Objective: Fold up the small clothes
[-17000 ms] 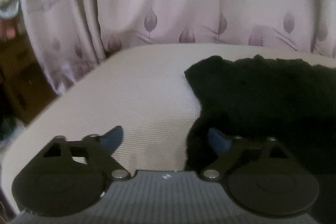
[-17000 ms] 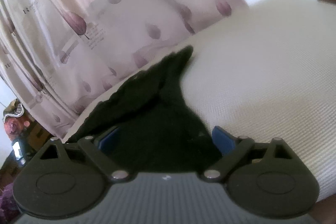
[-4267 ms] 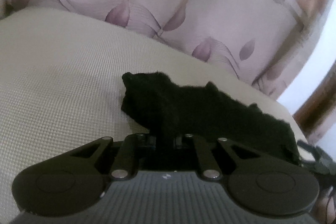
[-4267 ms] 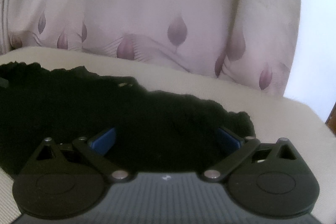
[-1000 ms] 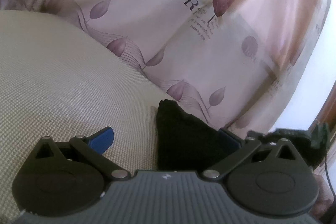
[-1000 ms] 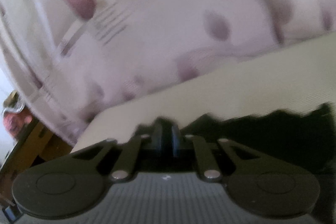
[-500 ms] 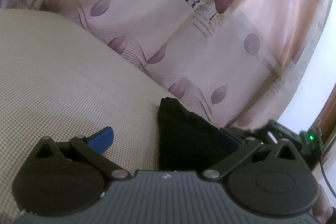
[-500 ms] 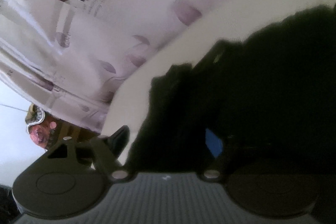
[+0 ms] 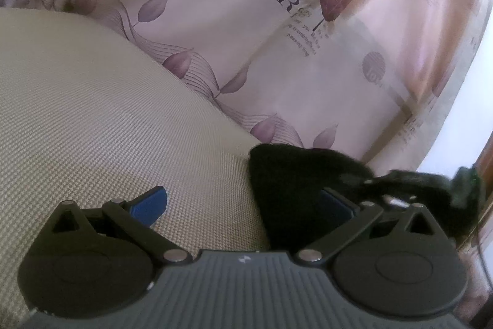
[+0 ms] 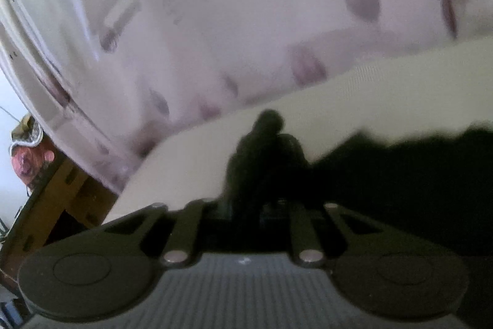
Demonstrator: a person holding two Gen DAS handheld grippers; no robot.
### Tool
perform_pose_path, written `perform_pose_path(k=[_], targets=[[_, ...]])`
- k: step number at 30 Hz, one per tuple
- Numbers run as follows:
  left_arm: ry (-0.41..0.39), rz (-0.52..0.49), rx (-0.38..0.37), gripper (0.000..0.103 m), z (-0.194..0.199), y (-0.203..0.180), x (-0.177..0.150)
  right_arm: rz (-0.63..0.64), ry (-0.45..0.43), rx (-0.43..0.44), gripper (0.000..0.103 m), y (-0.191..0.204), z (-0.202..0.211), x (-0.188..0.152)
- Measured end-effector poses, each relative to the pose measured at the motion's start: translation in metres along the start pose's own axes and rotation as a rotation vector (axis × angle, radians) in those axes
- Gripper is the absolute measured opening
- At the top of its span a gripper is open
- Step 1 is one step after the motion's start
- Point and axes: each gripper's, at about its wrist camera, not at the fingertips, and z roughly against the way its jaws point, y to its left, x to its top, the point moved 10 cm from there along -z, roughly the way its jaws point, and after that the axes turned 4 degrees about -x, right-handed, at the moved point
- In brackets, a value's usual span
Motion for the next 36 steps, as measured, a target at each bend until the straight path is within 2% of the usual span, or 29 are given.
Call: perform_pose_path(k=[3, 7, 14, 19, 24, 25, 27, 29, 31, 34, 36], targets=[[0.0, 0.005, 0.008, 0.103, -0.001, 0.001, 0.0, 0.015, -0.03, -0.027, 0.014, -0.017, 0.023, 0.021], [0.007, 0.016, 0.021, 0.103, -0.003, 0.004, 0.0, 0.0, -0.058, -0.097, 0.014, -0.068, 0.061, 0.04], [0.02, 0.008, 0.033, 0.103, -0.005, 0.005, -0.001, -0.067, -0.03, -0.206, 0.014, -0.162, 0.093, 0.036], [0.021, 0.009, 0.048, 0.103, -0.005, 0.007, -0.001, -0.102, 0.007, -0.197, 0.014, -0.189, 0.079, 0.022], [0.023, 0.004, 0.06, 0.103, -0.006, 0.007, -0.001, -0.184, -0.023, -0.064, 0.016, -0.19, 0.075, 0.014], [0.023, 0.004, 0.063, 0.103, -0.006, 0.008, -0.001, -0.204, -0.016, -0.034, 0.019, -0.188, 0.074, 0.013], [0.024, 0.003, 0.069, 0.103, -0.006, 0.008, -0.001, -0.213, 0.003, -0.014, 0.036, -0.185, 0.073, 0.012], [0.022, -0.007, 0.063, 0.103, -0.006, 0.006, 0.0, -0.185, -0.01, -0.054, 0.064, -0.187, 0.082, 0.011], [0.036, -0.046, 0.04, 0.103, -0.007, -0.003, -0.002, -0.173, -0.047, -0.072, 0.074, -0.188, 0.098, 0.01], [0.101, -0.133, 0.002, 0.103, -0.013, -0.025, -0.011, -0.18, -0.08, -0.057, 0.075, -0.186, 0.123, 0.003], [0.122, -0.136, -0.045, 0.103, -0.017, -0.043, -0.018, -0.124, -0.054, -0.115, 0.073, -0.182, 0.125, -0.007]])
